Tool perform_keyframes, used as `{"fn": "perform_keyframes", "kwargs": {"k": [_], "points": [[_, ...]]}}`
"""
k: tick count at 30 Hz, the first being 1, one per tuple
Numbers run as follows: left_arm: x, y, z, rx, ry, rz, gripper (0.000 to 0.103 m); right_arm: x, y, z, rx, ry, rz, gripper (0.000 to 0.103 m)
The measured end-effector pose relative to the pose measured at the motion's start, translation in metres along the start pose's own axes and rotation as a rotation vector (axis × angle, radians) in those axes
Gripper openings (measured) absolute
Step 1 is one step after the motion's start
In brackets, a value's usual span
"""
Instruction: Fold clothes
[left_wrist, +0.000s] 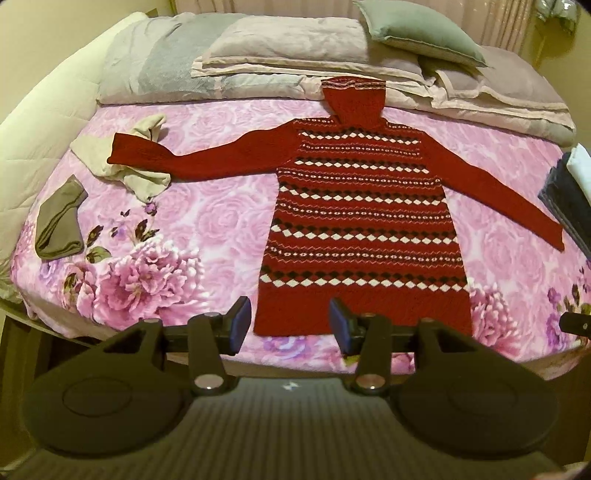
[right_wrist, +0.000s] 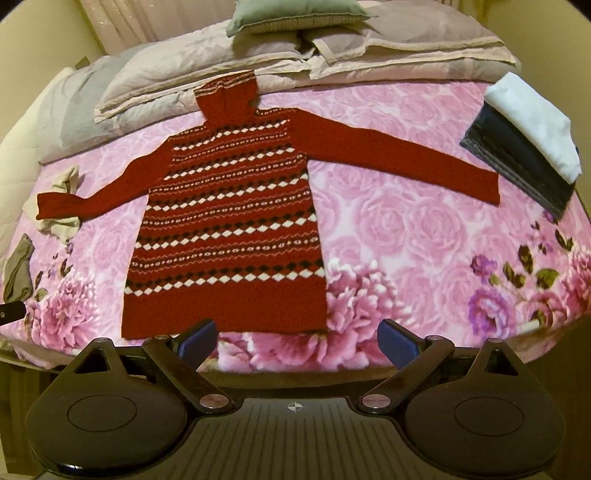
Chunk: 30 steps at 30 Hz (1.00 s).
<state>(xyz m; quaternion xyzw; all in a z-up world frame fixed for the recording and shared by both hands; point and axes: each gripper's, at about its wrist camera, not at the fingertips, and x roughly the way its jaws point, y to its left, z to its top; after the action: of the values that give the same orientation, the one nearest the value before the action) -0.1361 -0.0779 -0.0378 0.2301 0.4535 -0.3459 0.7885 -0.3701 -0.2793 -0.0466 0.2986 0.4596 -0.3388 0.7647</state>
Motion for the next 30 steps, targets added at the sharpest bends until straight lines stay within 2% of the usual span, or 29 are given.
{"fn": "perform_keyframes", "kwargs": {"k": [13, 20, 30], "points": [[-0.007, 0.032, -0.021, 0.083, -0.027, -0.053, 0.046, -0.015, 0.038, -0.041, 0.057, -0.027, -0.05, 0.096], [-0.009, 0.06, -0.035, 0.055, -0.026, -0.041, 0.046, -0.014, 0.065, -0.05, 0.028, -0.039, -0.046, 0.096], [-0.011, 0.097, -0.043, -0.008, -0.022, -0.008, 0.047, -0.002, 0.099, -0.045, -0.056, -0.038, -0.017, 0.096]]}}
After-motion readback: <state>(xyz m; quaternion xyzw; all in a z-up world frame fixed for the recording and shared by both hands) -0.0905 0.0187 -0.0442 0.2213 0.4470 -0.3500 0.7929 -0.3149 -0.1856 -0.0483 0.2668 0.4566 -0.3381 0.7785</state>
